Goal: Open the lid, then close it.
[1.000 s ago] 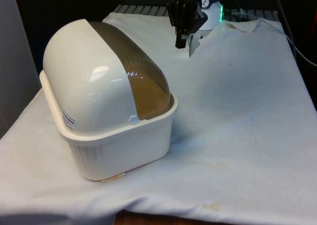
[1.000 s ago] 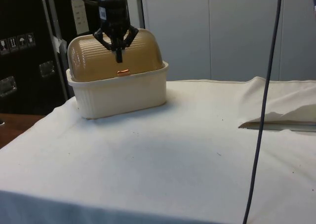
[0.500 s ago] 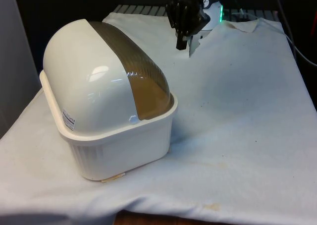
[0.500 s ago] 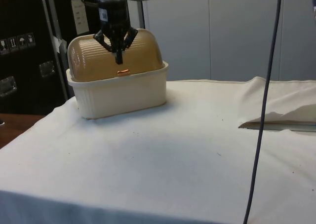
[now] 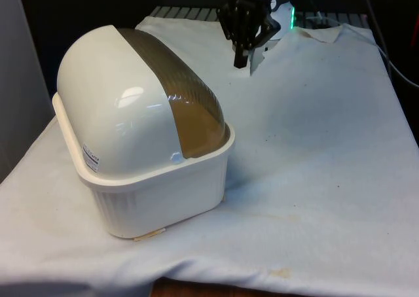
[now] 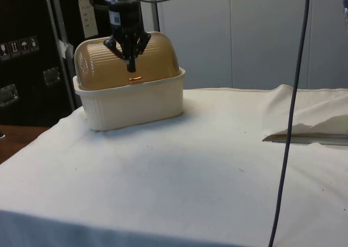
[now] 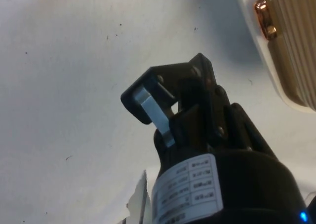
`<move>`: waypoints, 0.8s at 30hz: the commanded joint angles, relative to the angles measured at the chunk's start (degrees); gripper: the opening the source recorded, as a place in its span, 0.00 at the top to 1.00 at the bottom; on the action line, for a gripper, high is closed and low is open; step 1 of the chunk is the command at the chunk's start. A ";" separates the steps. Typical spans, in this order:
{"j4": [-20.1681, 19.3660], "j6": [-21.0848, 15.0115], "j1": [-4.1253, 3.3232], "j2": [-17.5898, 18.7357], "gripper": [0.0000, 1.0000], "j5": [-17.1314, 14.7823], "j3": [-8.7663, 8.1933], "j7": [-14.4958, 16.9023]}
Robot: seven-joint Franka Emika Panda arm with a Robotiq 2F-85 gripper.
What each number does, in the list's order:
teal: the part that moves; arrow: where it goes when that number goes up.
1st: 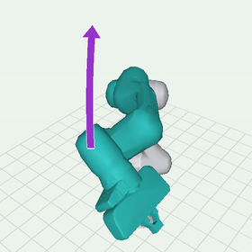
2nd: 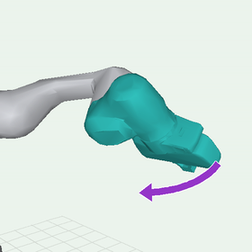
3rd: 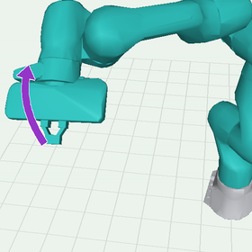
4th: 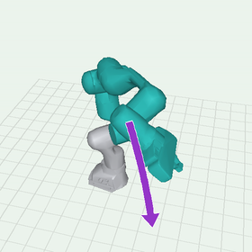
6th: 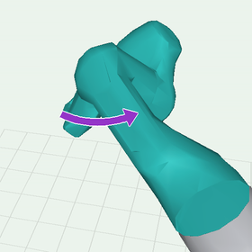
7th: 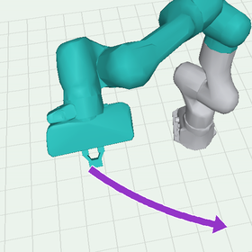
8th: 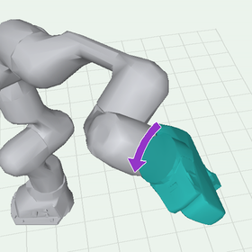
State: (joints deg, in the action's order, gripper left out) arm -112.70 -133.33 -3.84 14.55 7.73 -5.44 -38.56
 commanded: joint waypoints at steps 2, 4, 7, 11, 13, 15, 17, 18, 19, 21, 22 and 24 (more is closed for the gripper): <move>-0.17 -0.69 0.23 0.11 1.00 -1.20 0.46 2.18; -0.17 -0.74 0.23 0.17 1.00 -1.26 0.46 2.64; -0.17 -0.80 0.23 0.34 1.00 -1.49 0.46 4.53; -0.23 -0.97 0.23 0.57 1.00 -1.78 0.46 6.42; -0.23 -1.03 0.23 0.63 1.00 -1.89 0.46 6.88; -0.29 -1.20 0.29 0.80 1.00 -2.18 0.52 8.37; -0.29 -1.32 0.29 0.97 1.00 -2.41 0.52 9.40; -0.29 -1.32 0.29 1.03 1.00 -2.58 0.52 9.91; -0.29 -1.38 0.29 1.15 1.00 -2.75 0.52 10.37; -0.29 -1.43 0.29 1.26 1.00 -3.04 0.52 11.46; 0.00 -0.74 0.00 1.38 1.00 -2.06 0.06 11.06; -0.29 -1.49 0.29 1.49 1.00 -3.27 0.52 12.83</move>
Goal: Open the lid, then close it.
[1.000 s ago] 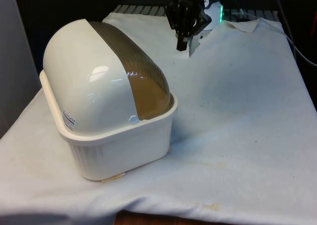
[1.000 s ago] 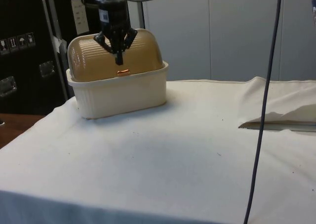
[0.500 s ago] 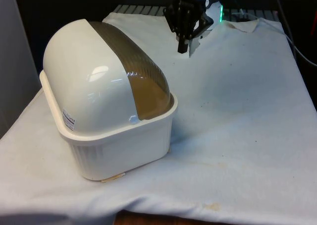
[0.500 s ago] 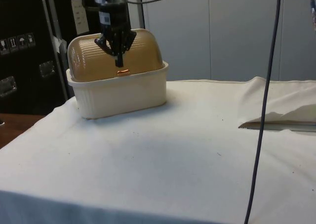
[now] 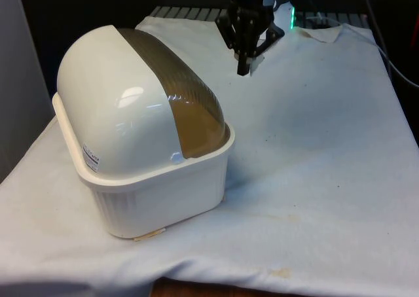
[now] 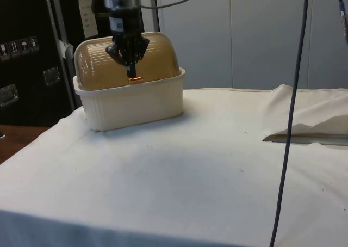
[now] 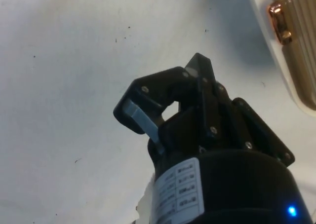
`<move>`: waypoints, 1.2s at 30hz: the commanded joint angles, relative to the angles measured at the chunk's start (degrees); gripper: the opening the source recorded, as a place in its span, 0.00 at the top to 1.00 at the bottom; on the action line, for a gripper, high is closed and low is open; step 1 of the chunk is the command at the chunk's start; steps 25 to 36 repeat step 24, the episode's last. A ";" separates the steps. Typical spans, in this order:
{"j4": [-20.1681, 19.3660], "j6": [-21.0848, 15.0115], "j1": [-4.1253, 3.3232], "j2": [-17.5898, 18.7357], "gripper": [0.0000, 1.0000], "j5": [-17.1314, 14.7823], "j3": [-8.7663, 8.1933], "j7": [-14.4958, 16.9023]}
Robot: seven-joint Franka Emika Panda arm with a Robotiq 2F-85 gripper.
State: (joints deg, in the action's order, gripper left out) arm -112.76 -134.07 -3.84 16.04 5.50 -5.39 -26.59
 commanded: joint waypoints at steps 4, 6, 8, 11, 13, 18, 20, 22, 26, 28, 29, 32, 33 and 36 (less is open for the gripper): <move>-0.23 -0.86 0.29 0.29 1.00 -1.60 0.46 2.98; -0.23 -0.86 0.29 0.46 1.00 -1.89 0.46 4.07; -0.17 -0.86 0.29 0.52 1.00 -2.06 0.46 5.04; -0.17 -0.80 0.29 0.52 1.00 -2.29 0.46 6.42; -0.34 -0.74 0.34 0.40 1.00 -2.75 0.40 7.73; -0.23 -0.63 0.46 0.40 1.00 -3.15 0.29 8.94; -0.17 -0.52 0.40 0.46 1.00 -2.98 0.23 8.88; -0.11 -0.46 0.29 0.52 1.00 -2.75 0.11 8.65; -0.06 -0.40 0.23 0.57 1.00 -2.52 0.06 8.48; -0.06 -0.40 0.23 0.57 1.00 -2.52 0.06 8.48; -0.06 -0.40 0.23 0.57 1.00 -2.52 0.06 8.48; -0.06 -0.40 0.23 0.57 1.00 -2.52 0.06 8.48; -0.06 -0.40 0.23 0.57 1.00 -2.52 0.06 8.48; -0.06 -0.40 0.23 0.57 1.00 -2.52 0.06 8.48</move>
